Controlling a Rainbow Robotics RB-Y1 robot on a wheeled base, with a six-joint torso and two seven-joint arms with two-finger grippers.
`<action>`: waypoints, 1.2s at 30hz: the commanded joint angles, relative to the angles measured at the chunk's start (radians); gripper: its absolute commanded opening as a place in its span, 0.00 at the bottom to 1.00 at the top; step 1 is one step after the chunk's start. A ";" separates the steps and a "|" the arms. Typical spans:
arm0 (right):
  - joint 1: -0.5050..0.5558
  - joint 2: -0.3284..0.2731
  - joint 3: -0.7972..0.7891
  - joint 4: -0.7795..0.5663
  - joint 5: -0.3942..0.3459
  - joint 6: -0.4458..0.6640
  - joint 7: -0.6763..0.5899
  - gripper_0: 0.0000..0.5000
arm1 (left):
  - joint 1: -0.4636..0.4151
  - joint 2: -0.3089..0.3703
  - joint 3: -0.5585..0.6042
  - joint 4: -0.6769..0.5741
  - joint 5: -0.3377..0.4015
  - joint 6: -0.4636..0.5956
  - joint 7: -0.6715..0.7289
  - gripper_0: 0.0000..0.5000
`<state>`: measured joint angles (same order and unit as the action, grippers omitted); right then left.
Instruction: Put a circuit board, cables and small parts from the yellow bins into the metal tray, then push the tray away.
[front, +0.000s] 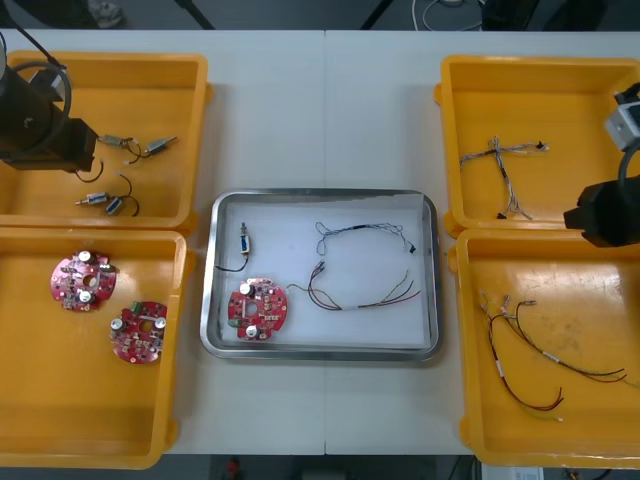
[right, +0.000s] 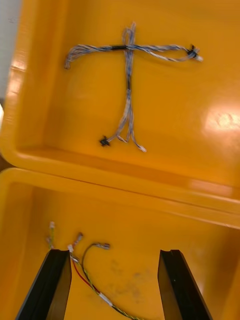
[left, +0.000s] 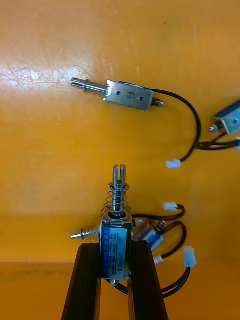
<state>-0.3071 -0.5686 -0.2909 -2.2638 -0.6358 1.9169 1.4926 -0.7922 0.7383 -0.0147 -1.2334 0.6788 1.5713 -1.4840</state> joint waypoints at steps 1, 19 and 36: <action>0.080 -0.048 -0.079 -0.034 -0.012 0.003 -0.057 1.00 | -0.045 0.039 0.035 -0.115 0.002 0.096 0.002 0.00; 0.230 -0.037 -0.152 -0.039 -0.071 0.003 -0.130 1.00 | -0.045 -0.047 -0.042 -0.555 0.079 0.349 0.364 0.00; 0.270 -0.028 -0.151 -0.089 -0.076 0.003 -0.158 1.00 | -0.081 -0.194 -0.360 -0.664 0.097 0.331 0.651 0.00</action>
<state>-0.0536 -0.5823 -0.4295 -2.3159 -0.7198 1.9170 1.3881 -0.8077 0.5772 -0.3011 -1.8935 0.7692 1.9124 -0.9402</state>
